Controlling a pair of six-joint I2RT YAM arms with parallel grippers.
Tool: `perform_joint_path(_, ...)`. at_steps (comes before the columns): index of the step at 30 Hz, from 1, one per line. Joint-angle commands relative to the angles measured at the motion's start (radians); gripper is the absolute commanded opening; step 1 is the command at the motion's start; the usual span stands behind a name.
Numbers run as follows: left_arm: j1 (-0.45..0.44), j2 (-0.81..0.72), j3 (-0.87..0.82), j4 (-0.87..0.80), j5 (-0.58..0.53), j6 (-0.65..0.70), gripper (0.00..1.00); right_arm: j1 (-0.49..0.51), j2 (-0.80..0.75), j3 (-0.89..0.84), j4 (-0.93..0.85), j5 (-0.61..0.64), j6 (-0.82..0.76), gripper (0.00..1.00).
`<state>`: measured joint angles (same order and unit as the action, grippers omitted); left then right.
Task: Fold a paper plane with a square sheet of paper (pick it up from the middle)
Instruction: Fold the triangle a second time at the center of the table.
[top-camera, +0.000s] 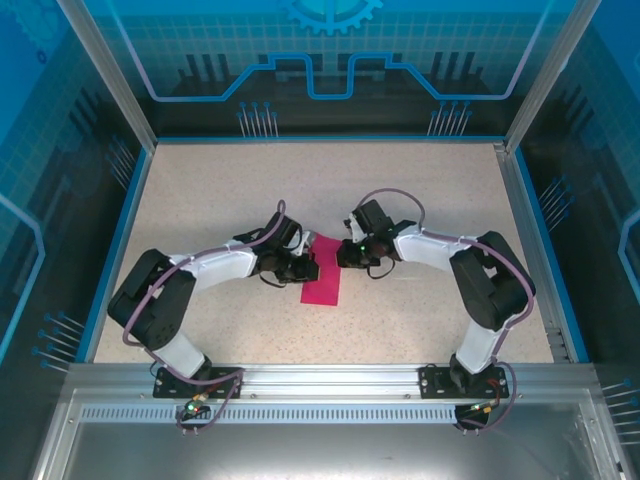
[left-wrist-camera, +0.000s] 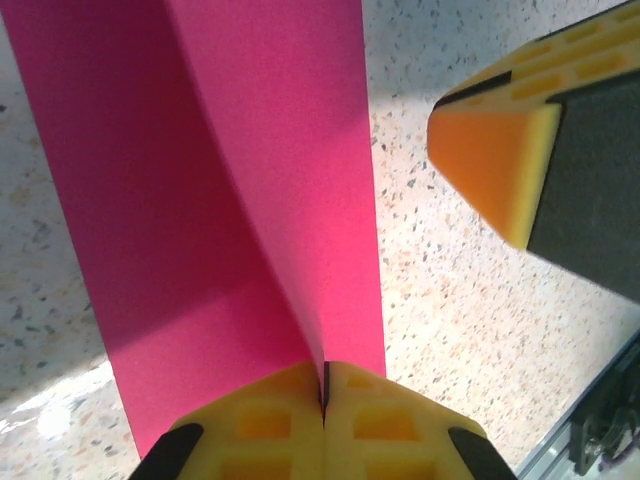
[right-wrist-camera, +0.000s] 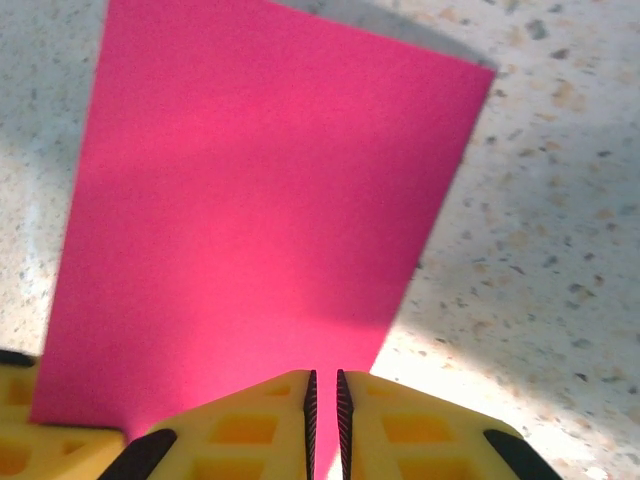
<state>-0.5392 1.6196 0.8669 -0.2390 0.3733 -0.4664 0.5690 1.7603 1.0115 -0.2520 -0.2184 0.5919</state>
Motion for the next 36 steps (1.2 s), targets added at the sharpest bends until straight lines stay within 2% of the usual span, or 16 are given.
perform_joint_path(1, 0.005, -0.035, 0.016, -0.132, -0.051, 0.122, 0.01, 0.008, -0.059, -0.035, -0.013, 0.085, 0.042, 0.16)
perform_joint_path(6, 0.005, -0.062, 0.032, -0.145, -0.098, 0.206, 0.01, -0.002, -0.132, -0.086, 0.003, 0.165, 0.084, 0.16)
perform_joint_path(13, 0.005, 0.06, 0.147, -0.116, -0.11, 0.219, 0.0, 0.001, -0.109, -0.088, 0.047, 0.092, 0.089, 0.16)
perform_joint_path(20, 0.005, 0.116, 0.167, -0.101, -0.077, 0.198, 0.0, 0.03, -0.052, -0.058, 0.06, 0.022, 0.083, 0.16)
perform_joint_path(28, -0.031, 0.09, 0.155, -0.105, -0.022, 0.238, 0.01, 0.026, -0.111, -0.073, 0.029, 0.123, 0.1, 0.16)
perform_joint_path(31, -0.073, 0.105, 0.176, -0.13, -0.057, 0.263, 0.01, 0.026, -0.142, -0.09, 0.026, 0.132, 0.099, 0.16)
perform_joint_path(36, -0.076, 0.138, 0.192, -0.135, -0.107, 0.265, 0.01, 0.026, -0.149, -0.118, 0.028, 0.114, 0.107, 0.15)
